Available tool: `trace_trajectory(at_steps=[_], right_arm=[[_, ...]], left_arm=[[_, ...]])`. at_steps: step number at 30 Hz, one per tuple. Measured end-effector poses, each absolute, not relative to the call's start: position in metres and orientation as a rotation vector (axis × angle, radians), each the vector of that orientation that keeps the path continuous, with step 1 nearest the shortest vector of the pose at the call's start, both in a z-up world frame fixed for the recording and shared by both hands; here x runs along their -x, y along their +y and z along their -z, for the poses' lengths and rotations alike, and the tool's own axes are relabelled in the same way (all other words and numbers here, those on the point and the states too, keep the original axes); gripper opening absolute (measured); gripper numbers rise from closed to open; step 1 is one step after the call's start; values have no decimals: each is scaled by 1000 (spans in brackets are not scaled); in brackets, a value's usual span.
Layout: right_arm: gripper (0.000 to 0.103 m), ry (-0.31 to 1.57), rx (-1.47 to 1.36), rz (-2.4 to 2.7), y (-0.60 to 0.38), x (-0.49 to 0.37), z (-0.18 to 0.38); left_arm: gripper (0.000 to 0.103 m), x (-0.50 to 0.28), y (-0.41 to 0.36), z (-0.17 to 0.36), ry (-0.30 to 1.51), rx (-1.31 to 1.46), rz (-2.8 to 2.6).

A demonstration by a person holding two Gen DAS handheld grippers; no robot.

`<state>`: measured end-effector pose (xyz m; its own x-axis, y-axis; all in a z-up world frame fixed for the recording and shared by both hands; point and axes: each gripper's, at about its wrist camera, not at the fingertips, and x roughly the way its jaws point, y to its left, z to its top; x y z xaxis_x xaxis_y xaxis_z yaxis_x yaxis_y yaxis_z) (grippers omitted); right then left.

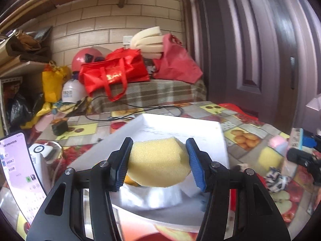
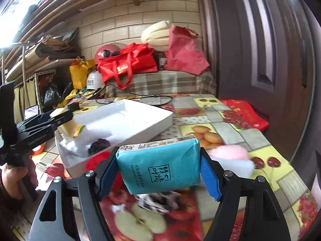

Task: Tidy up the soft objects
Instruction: 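Carry sponge and teal tissue pack into the white box while both tools open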

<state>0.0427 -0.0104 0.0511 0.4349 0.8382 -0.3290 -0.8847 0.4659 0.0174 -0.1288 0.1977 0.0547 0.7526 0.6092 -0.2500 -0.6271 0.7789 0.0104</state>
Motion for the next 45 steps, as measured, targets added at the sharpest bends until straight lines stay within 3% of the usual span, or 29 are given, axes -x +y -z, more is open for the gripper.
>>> trace_trajectory(at_steps=[14,21,30,40,43,45], right_arm=[[75,217,300,-1267,77,32,-51],[75,394,324,-1278,124,19,-42],[75,594,135,-1086,154,-39,-36],[75,493,133,-1111,142,-20,-44],[76,466,154,-1115,144,-15,-46],[78,448,164,-1118,144,-12,-47]], left_arm=[[55,137,254,-52,219,193,-814],[55,137,260,-52,226,206,-827],[55,131,270,-51,246,231,-826],[55,115,299,-48,278,305,-799],[59,117,304,-47,278,334,-809],[69,116,304,-47,285,336,-821]])
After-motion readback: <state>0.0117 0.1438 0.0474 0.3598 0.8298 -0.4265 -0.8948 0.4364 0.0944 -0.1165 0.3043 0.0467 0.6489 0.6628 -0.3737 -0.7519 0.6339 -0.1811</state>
